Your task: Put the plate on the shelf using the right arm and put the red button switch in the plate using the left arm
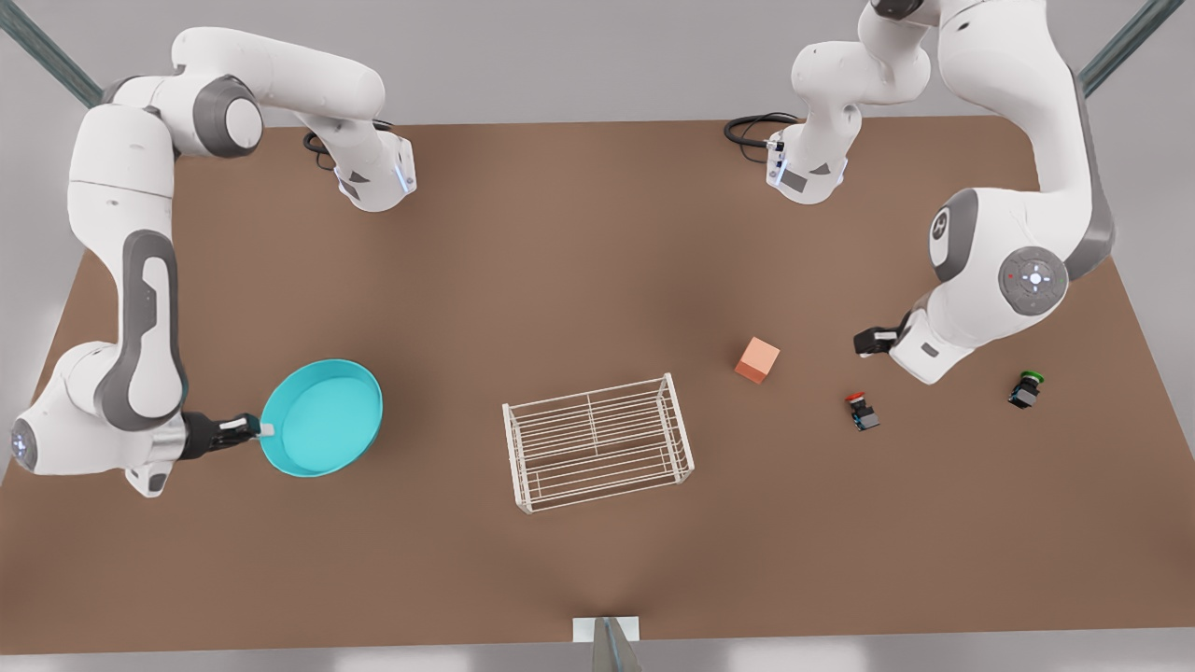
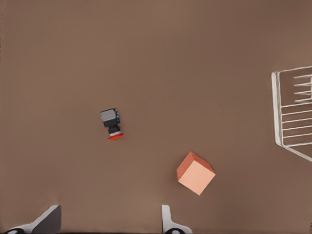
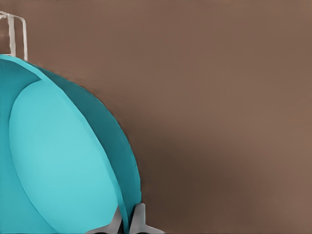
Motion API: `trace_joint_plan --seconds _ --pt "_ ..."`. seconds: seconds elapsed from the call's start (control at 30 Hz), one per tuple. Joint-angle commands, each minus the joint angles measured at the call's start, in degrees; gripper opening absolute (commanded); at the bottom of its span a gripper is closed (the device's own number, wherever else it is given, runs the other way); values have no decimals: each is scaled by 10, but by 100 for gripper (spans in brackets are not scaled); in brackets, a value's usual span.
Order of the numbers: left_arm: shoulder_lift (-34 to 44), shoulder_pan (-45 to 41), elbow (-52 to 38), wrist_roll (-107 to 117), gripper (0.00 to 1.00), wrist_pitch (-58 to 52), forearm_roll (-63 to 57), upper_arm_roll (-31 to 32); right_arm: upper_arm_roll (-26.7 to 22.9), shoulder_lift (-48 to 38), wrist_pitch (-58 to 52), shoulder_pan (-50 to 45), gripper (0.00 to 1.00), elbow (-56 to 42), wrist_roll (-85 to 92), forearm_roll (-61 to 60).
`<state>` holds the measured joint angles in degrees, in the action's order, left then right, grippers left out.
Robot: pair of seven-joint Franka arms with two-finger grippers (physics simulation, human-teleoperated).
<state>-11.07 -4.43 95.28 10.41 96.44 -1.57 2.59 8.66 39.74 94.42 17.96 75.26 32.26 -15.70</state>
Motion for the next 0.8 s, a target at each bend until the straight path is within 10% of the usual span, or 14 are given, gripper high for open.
trace_joint_plan --seconds 0.0,0.77 --pt "-1 2 11 265 100 -5 0 0 2 -16 -27 -28 22 0 -76 -12" --pt "-11 4 18 255 100 16 -4 6 0 -3 83 -312 22 -58 -468 -94"
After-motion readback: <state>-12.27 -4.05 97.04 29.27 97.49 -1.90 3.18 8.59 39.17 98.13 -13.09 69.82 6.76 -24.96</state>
